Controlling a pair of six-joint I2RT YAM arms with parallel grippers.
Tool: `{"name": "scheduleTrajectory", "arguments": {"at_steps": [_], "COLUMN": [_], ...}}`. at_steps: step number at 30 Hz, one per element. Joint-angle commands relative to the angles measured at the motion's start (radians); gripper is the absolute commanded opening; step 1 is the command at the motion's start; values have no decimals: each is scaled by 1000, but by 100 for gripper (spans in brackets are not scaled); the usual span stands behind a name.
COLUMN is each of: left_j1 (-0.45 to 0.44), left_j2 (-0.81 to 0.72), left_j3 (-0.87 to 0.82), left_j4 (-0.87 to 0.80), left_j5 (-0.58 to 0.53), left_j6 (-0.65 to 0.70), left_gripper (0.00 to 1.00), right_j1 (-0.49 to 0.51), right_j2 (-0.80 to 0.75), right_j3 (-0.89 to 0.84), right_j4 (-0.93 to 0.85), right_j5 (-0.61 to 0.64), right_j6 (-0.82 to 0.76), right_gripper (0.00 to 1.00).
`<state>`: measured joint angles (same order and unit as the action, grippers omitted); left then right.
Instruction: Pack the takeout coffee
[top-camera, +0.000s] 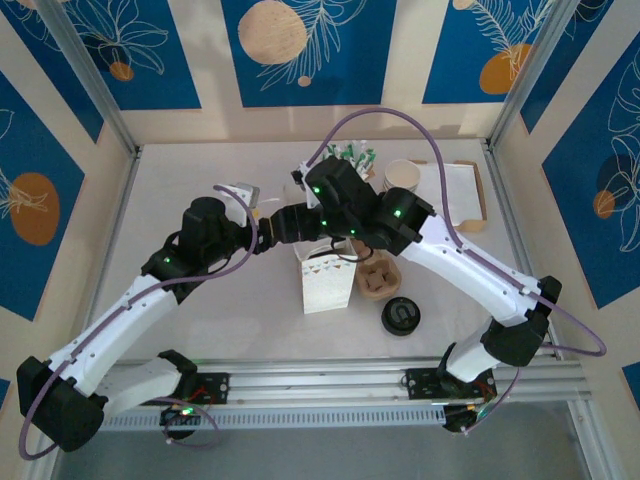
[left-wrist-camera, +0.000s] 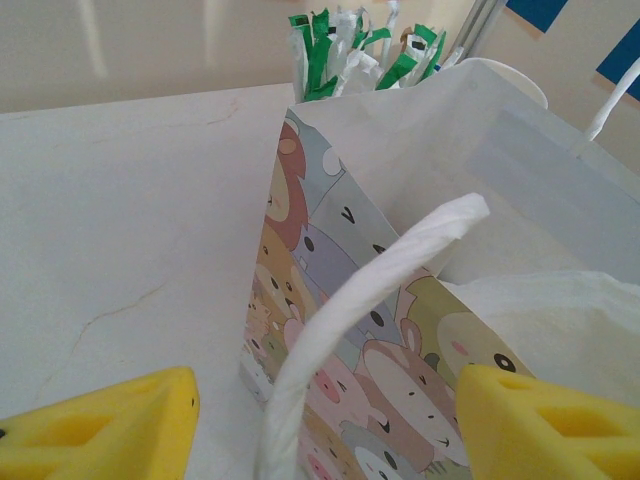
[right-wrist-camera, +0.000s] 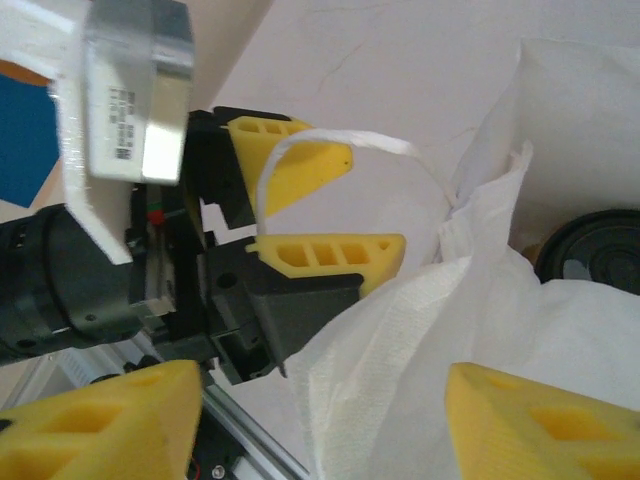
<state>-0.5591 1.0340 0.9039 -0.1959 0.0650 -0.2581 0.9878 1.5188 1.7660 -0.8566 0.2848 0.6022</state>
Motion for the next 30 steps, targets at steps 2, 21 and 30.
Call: {"name": "scheduleTrajectory", "arguments": {"at_steps": [2, 21, 30], "left_j1": [-16, -18, -19], "left_j2": [-5, -4, -2], "left_j3": [13, 13, 13], "left_j4": [-2, -3, -2], "left_j5": [-18, -18, -15], "left_j6": [18, 20, 18], "left_gripper": [69, 69, 68], "right_j1": [7, 4, -1], "right_j2": [11, 67, 124], "right_j3": [-28, -63, -88], "right_j4": [-9, -94, -118], "right_j5": [56, 243, 191], "right_j6": [6, -9, -2], "right_gripper": [62, 0, 1]}}
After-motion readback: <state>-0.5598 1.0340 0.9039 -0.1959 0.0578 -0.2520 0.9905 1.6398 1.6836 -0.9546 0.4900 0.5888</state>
